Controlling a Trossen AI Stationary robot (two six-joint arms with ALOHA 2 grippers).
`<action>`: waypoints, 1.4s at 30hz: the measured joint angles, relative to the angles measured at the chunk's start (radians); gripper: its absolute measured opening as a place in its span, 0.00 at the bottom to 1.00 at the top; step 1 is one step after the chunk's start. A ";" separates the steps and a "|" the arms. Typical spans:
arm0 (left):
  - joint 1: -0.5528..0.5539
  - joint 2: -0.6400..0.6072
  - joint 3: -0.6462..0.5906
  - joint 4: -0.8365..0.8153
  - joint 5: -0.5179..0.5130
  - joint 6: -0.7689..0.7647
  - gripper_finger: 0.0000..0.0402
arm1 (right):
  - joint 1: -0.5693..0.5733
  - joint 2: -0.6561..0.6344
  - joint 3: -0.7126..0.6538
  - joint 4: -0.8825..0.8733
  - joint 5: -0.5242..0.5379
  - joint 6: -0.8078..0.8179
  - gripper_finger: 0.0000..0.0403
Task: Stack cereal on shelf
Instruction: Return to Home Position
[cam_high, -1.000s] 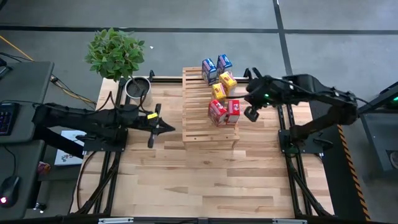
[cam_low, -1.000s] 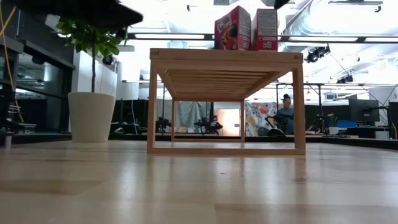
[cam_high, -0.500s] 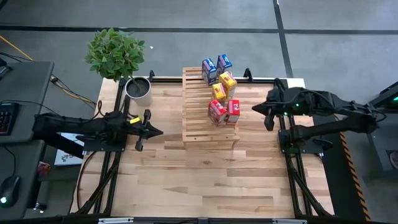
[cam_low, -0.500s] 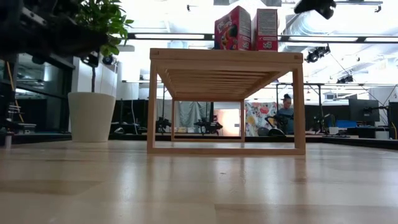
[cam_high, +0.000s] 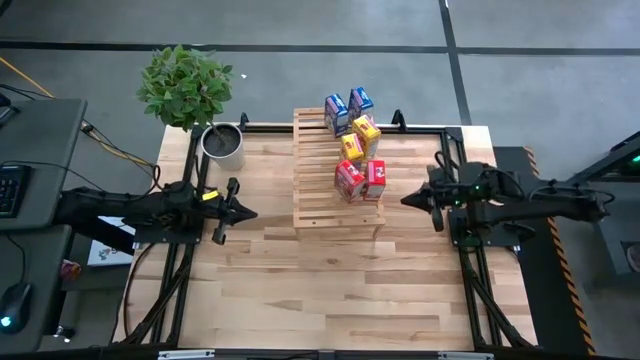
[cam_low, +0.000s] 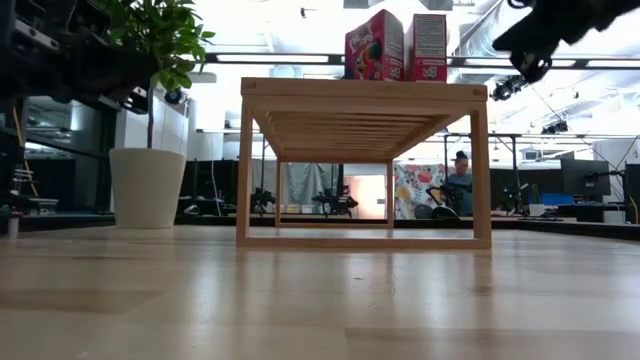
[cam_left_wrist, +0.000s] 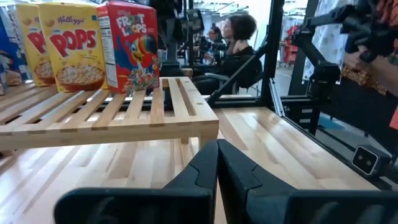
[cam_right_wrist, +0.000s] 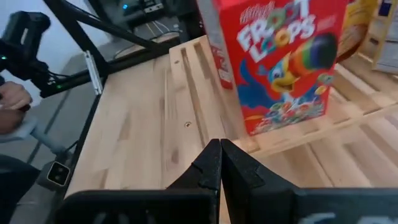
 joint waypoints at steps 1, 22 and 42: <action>0.000 0.000 0.000 0.000 -0.004 -0.001 0.00 | 0.009 -0.022 -0.033 0.026 0.000 0.000 0.00; 0.000 0.000 0.000 -0.007 -0.094 -0.018 0.00 | 0.275 -0.484 -0.601 0.541 0.091 -0.032 0.00; 0.000 0.001 0.001 -0.008 -0.095 -0.017 0.00 | 0.308 -0.485 -0.602 0.494 0.114 -0.347 0.00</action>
